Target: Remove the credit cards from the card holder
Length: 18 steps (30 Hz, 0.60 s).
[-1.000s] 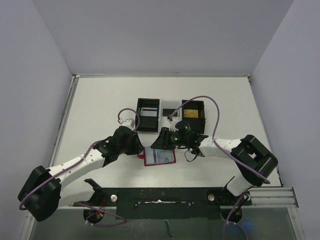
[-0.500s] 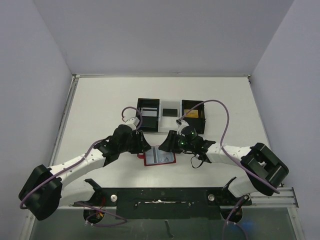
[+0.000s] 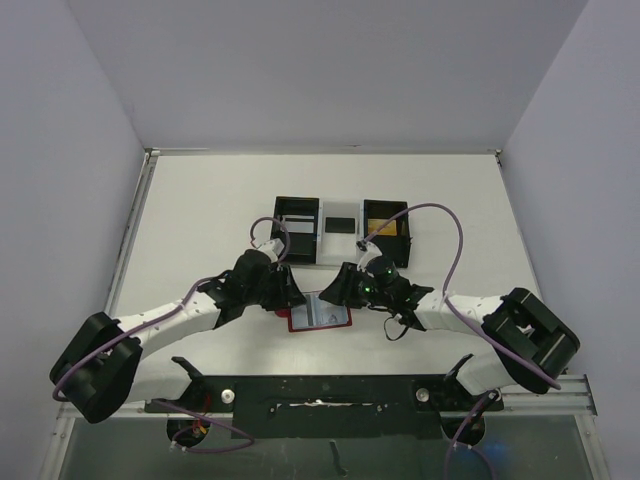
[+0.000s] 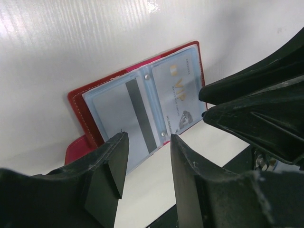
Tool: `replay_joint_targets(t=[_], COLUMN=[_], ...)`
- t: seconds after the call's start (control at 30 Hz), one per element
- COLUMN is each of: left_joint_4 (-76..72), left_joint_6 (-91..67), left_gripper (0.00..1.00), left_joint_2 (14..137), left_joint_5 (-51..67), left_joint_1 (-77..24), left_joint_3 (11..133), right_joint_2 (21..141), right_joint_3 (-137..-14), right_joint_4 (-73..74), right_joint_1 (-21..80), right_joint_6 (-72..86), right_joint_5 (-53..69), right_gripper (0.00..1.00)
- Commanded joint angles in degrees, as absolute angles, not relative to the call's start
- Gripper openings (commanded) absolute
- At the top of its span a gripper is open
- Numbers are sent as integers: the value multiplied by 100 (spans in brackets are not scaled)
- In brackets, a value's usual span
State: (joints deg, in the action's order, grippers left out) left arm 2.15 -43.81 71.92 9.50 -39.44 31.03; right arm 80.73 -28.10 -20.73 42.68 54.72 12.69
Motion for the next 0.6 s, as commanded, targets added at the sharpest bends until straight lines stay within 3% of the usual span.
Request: replay_joint_targets(t=[0.0,0.33,0.57], left_joint_4=[-363,-150,195], left_joint_6=[-4601,-4652,-4422], left_gripper=[40,39,32], left_joint_2=[7225,7456,7658], left_joint_5=[1196,1143,879], left_joint_1=[-3964,-3965,-3973], left_joint_3=[3263,3244,3331], right_joint_2=[8115,8340,8708], right_joint_3=[-3004,-3164,-3407], right_joint_4=[-2349,-2284,-2293], right_joint_1=[4219,4259,4333], right_joint_6=[5634,5661,5653], right_joint_5=[1211,1285,1578], right_gripper=[36,33,28])
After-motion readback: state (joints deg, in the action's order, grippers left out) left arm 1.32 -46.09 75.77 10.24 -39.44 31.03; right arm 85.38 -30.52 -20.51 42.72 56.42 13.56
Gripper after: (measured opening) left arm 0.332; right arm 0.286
